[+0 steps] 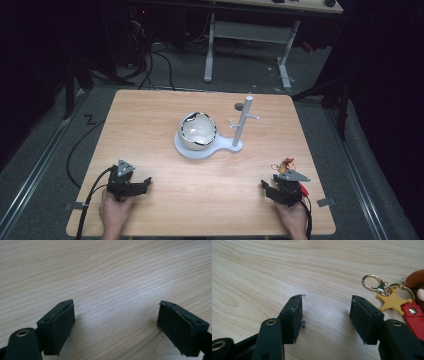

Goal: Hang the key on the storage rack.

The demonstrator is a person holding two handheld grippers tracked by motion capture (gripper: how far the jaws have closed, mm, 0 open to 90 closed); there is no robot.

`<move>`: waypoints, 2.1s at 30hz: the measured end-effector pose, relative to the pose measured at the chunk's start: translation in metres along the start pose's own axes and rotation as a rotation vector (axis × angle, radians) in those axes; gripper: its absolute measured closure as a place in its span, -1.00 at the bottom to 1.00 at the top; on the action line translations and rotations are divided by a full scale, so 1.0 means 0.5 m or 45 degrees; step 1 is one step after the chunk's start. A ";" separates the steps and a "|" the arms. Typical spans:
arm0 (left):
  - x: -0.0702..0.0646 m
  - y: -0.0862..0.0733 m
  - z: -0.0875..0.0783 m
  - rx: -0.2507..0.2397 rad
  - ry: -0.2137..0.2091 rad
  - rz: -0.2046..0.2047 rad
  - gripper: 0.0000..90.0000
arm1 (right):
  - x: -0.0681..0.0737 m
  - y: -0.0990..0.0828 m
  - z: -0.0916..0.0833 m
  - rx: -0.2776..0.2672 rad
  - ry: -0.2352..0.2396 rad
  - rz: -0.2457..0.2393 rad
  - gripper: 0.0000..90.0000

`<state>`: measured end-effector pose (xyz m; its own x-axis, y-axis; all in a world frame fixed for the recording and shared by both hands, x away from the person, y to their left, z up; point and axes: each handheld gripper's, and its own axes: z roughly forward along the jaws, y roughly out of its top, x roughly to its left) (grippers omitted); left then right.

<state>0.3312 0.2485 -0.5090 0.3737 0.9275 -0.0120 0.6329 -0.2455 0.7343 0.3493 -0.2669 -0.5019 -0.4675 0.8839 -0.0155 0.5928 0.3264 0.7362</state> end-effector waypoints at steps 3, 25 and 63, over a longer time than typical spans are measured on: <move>0.000 0.000 0.000 -0.001 -0.002 0.001 -0.66 | 0.000 0.000 0.000 0.000 0.000 0.000 -0.02; -0.019 -0.002 -0.002 0.002 0.033 -0.031 -0.66 | 0.002 0.000 0.000 -0.001 -0.005 -0.003 -0.01; -0.022 -0.003 -0.003 -0.001 0.027 -0.030 -0.66 | -0.020 0.011 -0.057 -0.116 0.009 0.028 0.16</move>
<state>0.3252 0.2391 -0.5089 0.3442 0.9388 -0.0150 0.6410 -0.2233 0.7343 0.3384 -0.2836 -0.4784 -0.4599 0.8879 0.0058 0.5409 0.2750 0.7949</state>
